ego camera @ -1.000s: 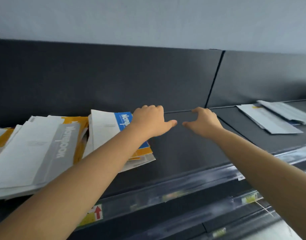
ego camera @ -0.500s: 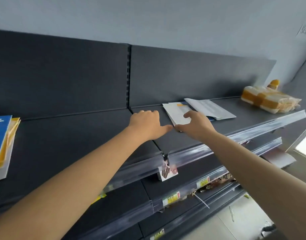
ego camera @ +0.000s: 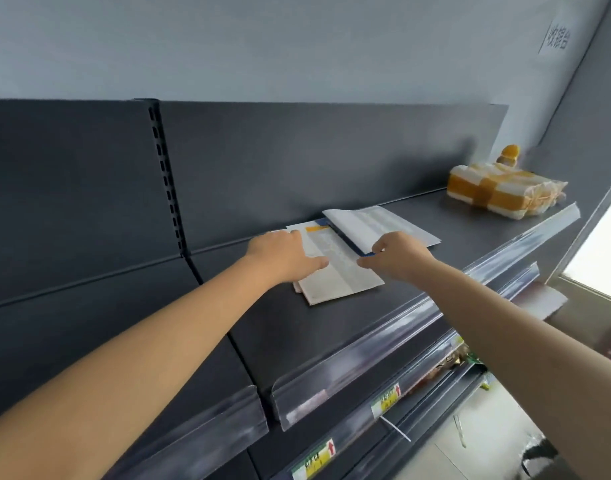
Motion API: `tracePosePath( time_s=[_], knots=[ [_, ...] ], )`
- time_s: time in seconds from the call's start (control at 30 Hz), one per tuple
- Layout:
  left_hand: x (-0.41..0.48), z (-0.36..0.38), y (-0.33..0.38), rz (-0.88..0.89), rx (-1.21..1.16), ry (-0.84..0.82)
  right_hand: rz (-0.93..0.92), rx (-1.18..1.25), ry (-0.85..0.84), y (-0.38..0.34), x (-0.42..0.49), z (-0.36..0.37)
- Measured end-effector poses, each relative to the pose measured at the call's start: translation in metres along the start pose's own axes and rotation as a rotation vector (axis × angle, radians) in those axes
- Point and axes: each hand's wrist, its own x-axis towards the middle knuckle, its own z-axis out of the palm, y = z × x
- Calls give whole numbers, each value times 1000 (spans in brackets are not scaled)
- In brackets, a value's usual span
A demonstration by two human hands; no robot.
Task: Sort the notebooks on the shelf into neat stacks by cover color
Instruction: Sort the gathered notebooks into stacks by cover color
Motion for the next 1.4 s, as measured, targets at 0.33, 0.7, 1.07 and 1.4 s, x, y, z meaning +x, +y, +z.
tracePosePath(
  time_s=[0.33,0.7,1.07,1.4],
  knots=[
    [75,20,12,-139,-118,-193,76,-188,-64,46,105,-24],
    [128,33,21,-581,-763,-161,111,-76,-218,80,213,-42],
    [131,34,46,-669,-927,-218,97,12,-428,102,243,-52],
    [111,-46,40,-444,-794,201,100,52,-454,105,240,-53]
  ],
)
